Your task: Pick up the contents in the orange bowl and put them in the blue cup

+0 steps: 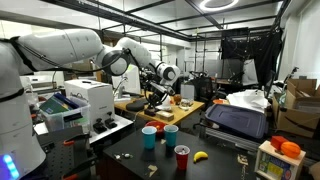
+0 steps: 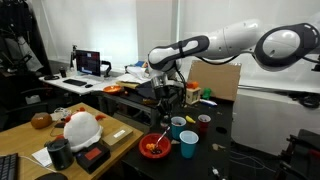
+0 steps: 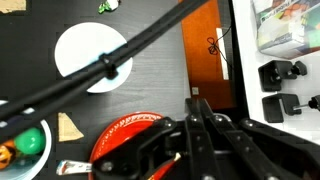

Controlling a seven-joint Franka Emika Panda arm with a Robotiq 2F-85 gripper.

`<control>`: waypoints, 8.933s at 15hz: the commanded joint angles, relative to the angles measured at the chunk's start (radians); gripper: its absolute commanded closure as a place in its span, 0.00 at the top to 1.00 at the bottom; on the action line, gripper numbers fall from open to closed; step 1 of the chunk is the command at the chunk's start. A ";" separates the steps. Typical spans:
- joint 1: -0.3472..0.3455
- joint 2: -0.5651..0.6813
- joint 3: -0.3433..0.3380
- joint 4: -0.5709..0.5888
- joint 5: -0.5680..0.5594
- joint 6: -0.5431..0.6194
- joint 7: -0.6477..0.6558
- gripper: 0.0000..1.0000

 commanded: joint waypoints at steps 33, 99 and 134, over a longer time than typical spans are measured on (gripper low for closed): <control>-0.147 -0.379 -0.080 -0.727 0.062 0.170 -0.199 0.01; 0.134 0.105 -0.122 -0.148 -0.014 0.523 0.004 1.00; 0.138 0.108 -0.160 -0.168 -0.027 0.485 0.031 1.00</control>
